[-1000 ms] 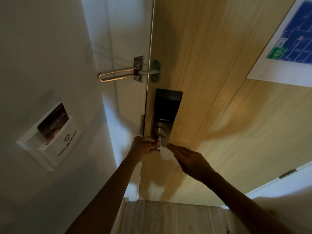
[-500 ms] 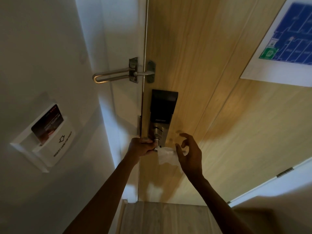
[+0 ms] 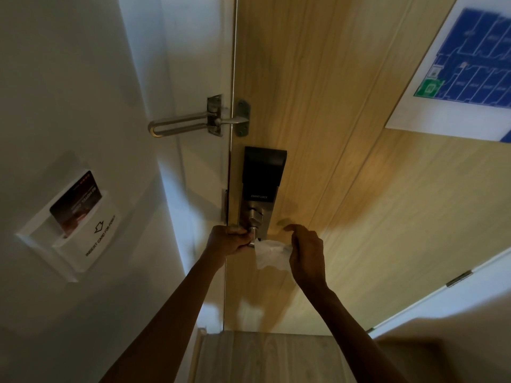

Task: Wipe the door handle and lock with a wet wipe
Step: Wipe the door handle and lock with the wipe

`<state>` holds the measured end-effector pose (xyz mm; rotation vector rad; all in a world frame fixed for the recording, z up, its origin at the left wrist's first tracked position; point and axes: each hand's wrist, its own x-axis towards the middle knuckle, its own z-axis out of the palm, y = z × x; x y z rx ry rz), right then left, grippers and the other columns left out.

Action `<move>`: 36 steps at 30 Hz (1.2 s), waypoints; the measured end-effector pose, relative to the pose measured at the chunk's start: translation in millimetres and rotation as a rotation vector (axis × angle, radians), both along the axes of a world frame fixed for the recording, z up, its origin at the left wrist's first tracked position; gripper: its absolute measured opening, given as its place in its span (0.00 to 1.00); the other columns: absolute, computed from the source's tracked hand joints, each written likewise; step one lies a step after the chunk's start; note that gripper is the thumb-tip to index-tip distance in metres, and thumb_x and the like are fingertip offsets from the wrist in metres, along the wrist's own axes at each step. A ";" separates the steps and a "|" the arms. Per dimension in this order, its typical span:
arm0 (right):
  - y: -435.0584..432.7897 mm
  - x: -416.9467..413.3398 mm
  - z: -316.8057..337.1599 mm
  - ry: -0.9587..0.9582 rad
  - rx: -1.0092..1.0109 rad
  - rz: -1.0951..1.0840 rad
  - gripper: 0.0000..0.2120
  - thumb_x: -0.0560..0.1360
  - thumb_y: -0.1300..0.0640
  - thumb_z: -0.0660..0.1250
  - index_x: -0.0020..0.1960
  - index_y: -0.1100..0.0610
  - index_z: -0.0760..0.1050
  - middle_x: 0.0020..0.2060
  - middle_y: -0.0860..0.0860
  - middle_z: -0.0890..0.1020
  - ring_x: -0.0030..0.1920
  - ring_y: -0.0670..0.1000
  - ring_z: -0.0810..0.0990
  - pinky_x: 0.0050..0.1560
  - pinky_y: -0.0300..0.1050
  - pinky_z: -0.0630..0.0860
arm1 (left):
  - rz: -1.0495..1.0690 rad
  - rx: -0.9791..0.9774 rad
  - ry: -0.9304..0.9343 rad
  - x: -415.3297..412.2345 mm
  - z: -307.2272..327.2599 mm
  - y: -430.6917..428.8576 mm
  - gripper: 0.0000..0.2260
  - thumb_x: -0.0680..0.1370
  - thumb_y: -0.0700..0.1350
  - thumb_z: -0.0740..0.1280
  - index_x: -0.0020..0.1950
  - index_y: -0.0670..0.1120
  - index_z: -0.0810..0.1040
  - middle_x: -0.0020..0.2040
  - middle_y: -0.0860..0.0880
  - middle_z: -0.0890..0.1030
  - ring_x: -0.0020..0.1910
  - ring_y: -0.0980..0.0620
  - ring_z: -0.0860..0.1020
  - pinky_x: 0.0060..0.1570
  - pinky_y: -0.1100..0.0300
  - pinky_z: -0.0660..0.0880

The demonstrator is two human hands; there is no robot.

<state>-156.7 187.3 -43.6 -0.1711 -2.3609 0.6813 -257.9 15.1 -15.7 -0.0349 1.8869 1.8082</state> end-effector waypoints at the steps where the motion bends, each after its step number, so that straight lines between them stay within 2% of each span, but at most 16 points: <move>1: 1.8 2.2 -3.1 -0.030 0.026 -0.016 0.13 0.79 0.55 0.53 0.58 0.52 0.74 0.53 0.48 0.78 0.47 0.46 0.74 0.46 0.44 0.73 | -0.003 0.003 0.002 0.4 0.5 -0.4 0.13 0.72 0.35 0.74 0.55 0.31 0.81 0.55 0.34 0.83 0.54 0.39 0.84 0.49 0.54 0.83; 4: 6.9 8.0 -11.6 -0.196 0.078 0.012 0.16 0.78 0.45 0.61 0.60 0.52 0.75 0.56 0.51 0.75 0.54 0.49 0.73 0.52 0.41 0.70 | -0.003 0.031 -0.002 0.3 1.2 -0.7 0.13 0.72 0.34 0.74 0.55 0.30 0.81 0.55 0.34 0.83 0.54 0.39 0.83 0.43 0.58 0.83; 7: 10.0 9.9 -12.5 -0.298 0.136 0.058 0.18 0.77 0.43 0.63 0.62 0.52 0.76 0.57 0.51 0.78 0.56 0.52 0.75 0.56 0.45 0.72 | -0.003 0.016 0.005 -0.3 1.3 0.5 0.13 0.72 0.35 0.74 0.55 0.31 0.81 0.55 0.35 0.83 0.53 0.40 0.84 0.42 0.60 0.83; 10: 4.3 4.6 -6.0 -0.309 0.257 0.086 0.19 0.78 0.44 0.62 0.66 0.51 0.74 0.60 0.51 0.80 0.59 0.54 0.76 0.61 0.49 0.71 | -0.005 0.007 0.011 -2.7 -0.3 1.4 0.13 0.72 0.34 0.74 0.55 0.32 0.81 0.54 0.35 0.83 0.44 0.46 0.84 0.36 0.65 0.83; 11: -0.9 1.1 -2.3 -0.318 0.269 0.120 0.19 0.79 0.45 0.61 0.66 0.51 0.74 0.59 0.51 0.80 0.58 0.54 0.77 0.59 0.48 0.72 | -0.007 0.006 0.010 -3.8 -0.9 1.1 0.13 0.72 0.34 0.74 0.55 0.32 0.81 0.54 0.35 0.83 0.42 0.48 0.83 0.34 0.66 0.82; 13: -14.0 -4.9 4.1 -0.312 0.304 0.185 0.16 0.79 0.47 0.62 0.64 0.52 0.74 0.51 0.52 0.83 0.48 0.54 0.80 0.50 0.46 0.74 | -0.024 -0.019 0.008 -6.4 -1.8 0.6 0.13 0.72 0.35 0.75 0.55 0.32 0.82 0.54 0.36 0.84 0.43 0.48 0.83 0.36 0.65 0.82; 15: -24.2 -10.3 5.4 -0.254 0.400 0.184 0.12 0.76 0.52 0.69 0.58 0.54 0.79 0.39 0.53 0.83 0.36 0.54 0.81 0.39 0.44 0.75 | -0.038 -0.033 0.001 -8.5 -2.4 0.3 0.14 0.71 0.36 0.75 0.55 0.33 0.82 0.54 0.36 0.84 0.45 0.47 0.84 0.38 0.64 0.83; 17: -28.4 -12.6 5.0 -0.233 0.437 0.168 0.11 0.71 0.57 0.75 0.53 0.55 0.81 0.33 0.53 0.83 0.31 0.53 0.81 0.33 0.43 0.76 | -0.037 -0.025 -0.014 -9.6 -2.4 0.1 0.14 0.71 0.35 0.76 0.55 0.33 0.82 0.54 0.36 0.84 0.47 0.45 0.84 0.40 0.62 0.83; 21: -8.4 -4.8 -3.1 -0.277 0.514 0.197 0.14 0.70 0.59 0.76 0.54 0.55 0.78 0.42 0.52 0.83 0.37 0.51 0.81 0.37 0.44 0.77 | -0.033 -0.009 -0.015 -10.3 -0.9 -1.4 0.14 0.71 0.34 0.75 0.54 0.32 0.82 0.54 0.36 0.84 0.47 0.45 0.84 0.37 0.64 0.83; 25: -0.7 -5.7 -6.9 -0.307 0.520 0.209 0.09 0.77 0.57 0.67 0.56 0.58 0.74 0.42 0.55 0.81 0.38 0.54 0.80 0.40 0.46 0.74 | -0.037 -0.024 0.022 -8.7 -0.8 -0.2 0.13 0.72 0.35 0.74 0.54 0.32 0.82 0.55 0.35 0.83 0.46 0.46 0.83 0.35 0.65 0.83; 30: -26.1 -20.5 -7.1 -0.350 0.508 0.256 0.12 0.80 0.55 0.61 0.61 0.59 0.70 0.45 0.57 0.81 0.41 0.56 0.79 0.43 0.47 0.73 | -0.024 -0.020 -0.012 -9.1 1.4 -0.5 0.14 0.72 0.33 0.74 0.56 0.31 0.81 0.55 0.35 0.83 0.46 0.43 0.83 0.40 0.61 0.83; 32: -9.8 -13.8 -3.3 -0.372 0.502 0.289 0.12 0.80 0.55 0.61 0.60 0.59 0.71 0.43 0.56 0.80 0.40 0.55 0.78 0.40 0.45 0.70 | -0.023 -0.030 0.006 -9.1 0.2 -0.2 0.13 0.72 0.33 0.74 0.55 0.31 0.81 0.54 0.35 0.83 0.42 0.47 0.83 0.40 0.61 0.82; 36: 18.6 -6.2 -2.0 -0.388 0.569 0.281 0.12 0.76 0.56 0.68 0.57 0.59 0.72 0.41 0.55 0.81 0.38 0.54 0.80 0.40 0.47 0.76 | -0.024 -0.028 0.025 -8.5 -1.1 2.0 0.08 0.73 0.33 0.73 0.51 0.33 0.82 0.49 0.37 0.83 0.40 0.50 0.83 0.41 0.61 0.82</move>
